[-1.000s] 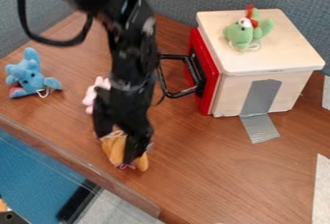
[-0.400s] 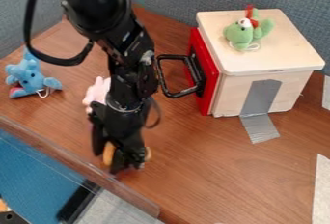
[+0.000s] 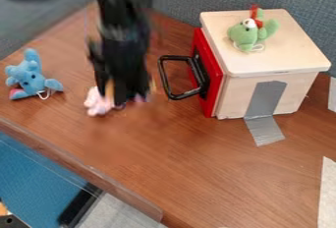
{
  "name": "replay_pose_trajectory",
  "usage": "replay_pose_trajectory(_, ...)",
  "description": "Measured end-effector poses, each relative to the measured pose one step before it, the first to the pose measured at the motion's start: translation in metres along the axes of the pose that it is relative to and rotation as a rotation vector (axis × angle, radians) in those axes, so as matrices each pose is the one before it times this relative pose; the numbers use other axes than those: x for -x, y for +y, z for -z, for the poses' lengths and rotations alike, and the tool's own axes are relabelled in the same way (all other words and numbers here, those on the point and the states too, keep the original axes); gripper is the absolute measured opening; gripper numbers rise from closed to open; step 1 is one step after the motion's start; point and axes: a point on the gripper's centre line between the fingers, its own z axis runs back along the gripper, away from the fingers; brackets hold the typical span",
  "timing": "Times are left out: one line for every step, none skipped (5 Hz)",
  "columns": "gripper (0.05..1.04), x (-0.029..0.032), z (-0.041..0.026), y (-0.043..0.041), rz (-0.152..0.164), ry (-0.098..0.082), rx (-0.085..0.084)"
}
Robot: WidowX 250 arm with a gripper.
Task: Move the stuffed toy to the left side of the table
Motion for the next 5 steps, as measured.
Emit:
replay_pose_trajectory(0.349, -0.02349, -0.01545, 0.04128, -0.0926, -0.0378, 0.0016)
replay_pose_trajectory(0.349, -0.02836, 0.01201, 0.05243, -0.1211, 0.0043, -0.0286)
replay_pose_trajectory(0.349, -0.02199, 0.02222, 0.04792, -0.0761, 0.0278, -0.0171)
replay_pose_trajectory(0.349, -0.01077, 0.02691, 0.02657, -0.0480, 0.0284, 0.0022)
replay_pose_trajectory(0.396, 0.00065, 0.02684, 0.00612, -0.0094, 0.0544, -0.0160)
